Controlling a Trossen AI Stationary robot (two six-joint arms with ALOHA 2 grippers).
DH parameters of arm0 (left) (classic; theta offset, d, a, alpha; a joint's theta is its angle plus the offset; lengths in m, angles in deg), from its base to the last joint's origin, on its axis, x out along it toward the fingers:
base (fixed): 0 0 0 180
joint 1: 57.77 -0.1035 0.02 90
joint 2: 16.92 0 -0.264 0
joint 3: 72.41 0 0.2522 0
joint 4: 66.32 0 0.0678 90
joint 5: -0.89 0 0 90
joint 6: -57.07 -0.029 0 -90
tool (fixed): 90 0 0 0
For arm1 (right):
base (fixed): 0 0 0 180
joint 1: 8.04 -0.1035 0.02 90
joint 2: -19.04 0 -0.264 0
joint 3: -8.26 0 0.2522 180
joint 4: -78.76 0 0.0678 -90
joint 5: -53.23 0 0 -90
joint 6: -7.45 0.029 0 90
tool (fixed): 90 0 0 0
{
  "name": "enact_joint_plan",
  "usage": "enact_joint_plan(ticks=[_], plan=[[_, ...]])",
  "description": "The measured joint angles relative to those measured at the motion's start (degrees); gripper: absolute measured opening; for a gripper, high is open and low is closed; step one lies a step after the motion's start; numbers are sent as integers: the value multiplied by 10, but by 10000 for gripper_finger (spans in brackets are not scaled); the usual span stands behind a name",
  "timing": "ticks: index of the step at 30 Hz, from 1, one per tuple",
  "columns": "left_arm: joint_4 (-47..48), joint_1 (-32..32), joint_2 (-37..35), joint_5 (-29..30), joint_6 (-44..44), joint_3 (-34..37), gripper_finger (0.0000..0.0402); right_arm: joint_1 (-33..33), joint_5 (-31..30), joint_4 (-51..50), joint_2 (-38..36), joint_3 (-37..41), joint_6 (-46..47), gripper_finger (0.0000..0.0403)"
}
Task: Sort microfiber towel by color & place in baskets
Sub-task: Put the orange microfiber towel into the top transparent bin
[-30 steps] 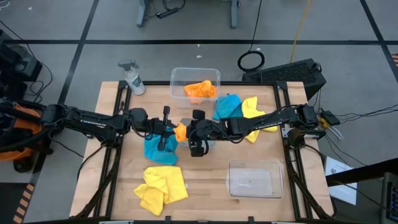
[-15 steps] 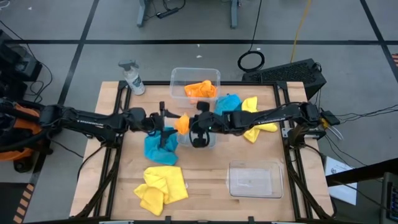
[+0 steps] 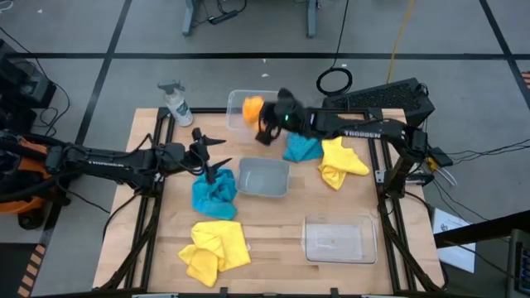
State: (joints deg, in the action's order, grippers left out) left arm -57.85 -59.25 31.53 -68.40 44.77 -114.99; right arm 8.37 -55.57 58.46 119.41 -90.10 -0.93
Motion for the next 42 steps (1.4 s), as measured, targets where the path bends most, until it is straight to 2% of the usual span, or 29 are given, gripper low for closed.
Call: enact_joint_plan(ticks=[4,6,12,24,29,38,42], plan=[[1,0,0,0,0,0,299,50,83,51,0,0,51,20],[3,0,1,0,0,0,299,67,103,58,3,-1,65,20],[0,0,1,1,0,0,299,94,118,63,43,-1,82,20],[-2,0,1,1,0,0,299,98,117,93,122,-1,68,33],[-1,0,1,1,0,0,299,98,126,84,123,-1,69,78],[-2,0,1,1,0,0,299,98,133,73,123,-1,92,205],[-2,0,1,1,-1,0,299,97,132,60,123,-1,92,248]])
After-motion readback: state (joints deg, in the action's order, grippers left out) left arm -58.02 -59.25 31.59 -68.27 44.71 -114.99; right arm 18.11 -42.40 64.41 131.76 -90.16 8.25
